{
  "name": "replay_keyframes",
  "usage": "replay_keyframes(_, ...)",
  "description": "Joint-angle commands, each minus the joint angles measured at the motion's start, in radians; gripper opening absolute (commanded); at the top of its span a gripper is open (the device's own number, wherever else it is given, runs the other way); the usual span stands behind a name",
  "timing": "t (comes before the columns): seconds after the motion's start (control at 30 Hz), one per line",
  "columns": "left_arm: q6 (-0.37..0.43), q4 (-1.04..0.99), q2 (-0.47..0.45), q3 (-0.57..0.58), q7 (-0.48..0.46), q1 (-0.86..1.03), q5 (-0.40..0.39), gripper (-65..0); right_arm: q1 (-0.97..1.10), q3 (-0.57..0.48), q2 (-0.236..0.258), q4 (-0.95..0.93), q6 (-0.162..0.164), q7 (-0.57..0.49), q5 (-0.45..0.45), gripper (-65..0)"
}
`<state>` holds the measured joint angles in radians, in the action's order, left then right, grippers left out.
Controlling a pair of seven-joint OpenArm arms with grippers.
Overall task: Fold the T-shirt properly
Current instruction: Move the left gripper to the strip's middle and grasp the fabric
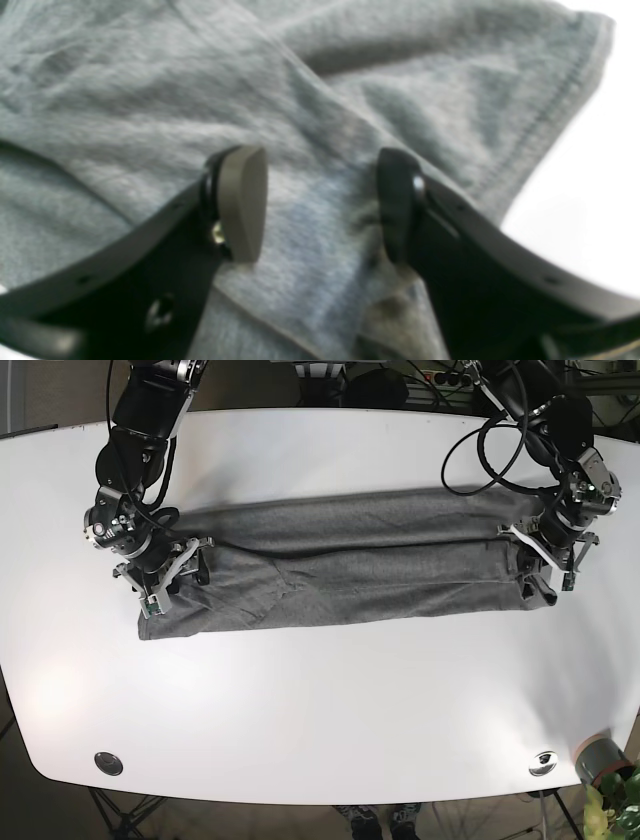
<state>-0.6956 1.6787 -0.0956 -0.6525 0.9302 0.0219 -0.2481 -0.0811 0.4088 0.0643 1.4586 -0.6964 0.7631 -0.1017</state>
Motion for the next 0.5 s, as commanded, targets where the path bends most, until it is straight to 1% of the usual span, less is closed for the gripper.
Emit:
replay_keyframes(0.0,-0.003,0.085,0.017,0.036,-0.024,0.010,-0.024,-61.2,-0.019,0.000,0.006,0.018,-0.002,-0.021,-0.019,-31.4)
replay_keyframes(0.13,-0.003,0.160,0.087,0.144,-0.024,0.026,-0.023,-61.2,-0.019,-0.001,0.006,0.017,-0.002,-0.021,-0.019,-31.4)
replay_keyframes(0.3,-0.003,0.162,0.127,0.288,-0.024,0.020,-0.026,-61.1,-0.021,-0.001,0.006,0.018,-0.002,-0.021,-0.019,-31.4)
replay_keyframes(0.47,0.100,0.154,0.172,0.408,-0.027,-0.020,-0.023,-61.1,-0.021,-0.001,0.007,0.017,-0.002,-0.021,-0.019,-31.4)
